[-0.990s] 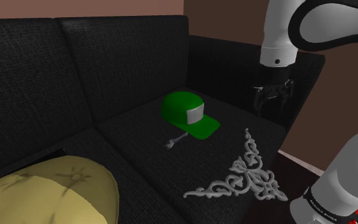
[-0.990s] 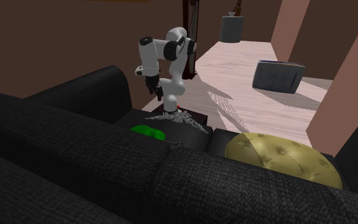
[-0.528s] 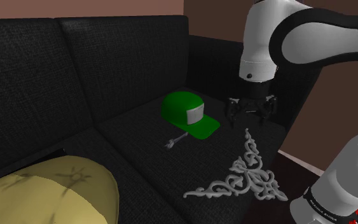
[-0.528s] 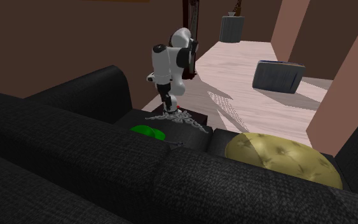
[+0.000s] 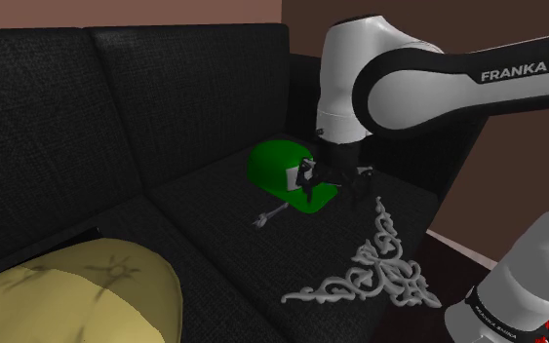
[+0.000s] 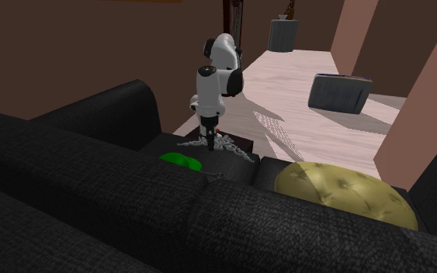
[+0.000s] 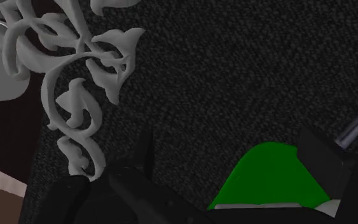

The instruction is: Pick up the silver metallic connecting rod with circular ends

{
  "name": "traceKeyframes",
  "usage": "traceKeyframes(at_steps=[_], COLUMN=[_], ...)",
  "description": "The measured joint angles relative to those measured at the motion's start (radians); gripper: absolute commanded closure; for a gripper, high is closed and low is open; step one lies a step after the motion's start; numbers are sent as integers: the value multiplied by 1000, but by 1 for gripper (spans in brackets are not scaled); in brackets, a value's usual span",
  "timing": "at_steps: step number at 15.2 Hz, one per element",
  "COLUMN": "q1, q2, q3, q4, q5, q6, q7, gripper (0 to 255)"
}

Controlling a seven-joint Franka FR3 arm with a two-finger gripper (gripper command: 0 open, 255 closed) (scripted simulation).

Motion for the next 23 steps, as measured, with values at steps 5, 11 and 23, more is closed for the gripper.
traceKeyframes(at_steps=[5, 11, 23], q1=[-107, -190, -176], q2=[199, 480, 570], q3=[173, 321, 324], q4=[128, 275, 247], q5=[-83, -328, -425], q6=[111, 196, 284], q7=[314, 715, 805], gripper=[0, 0, 255])
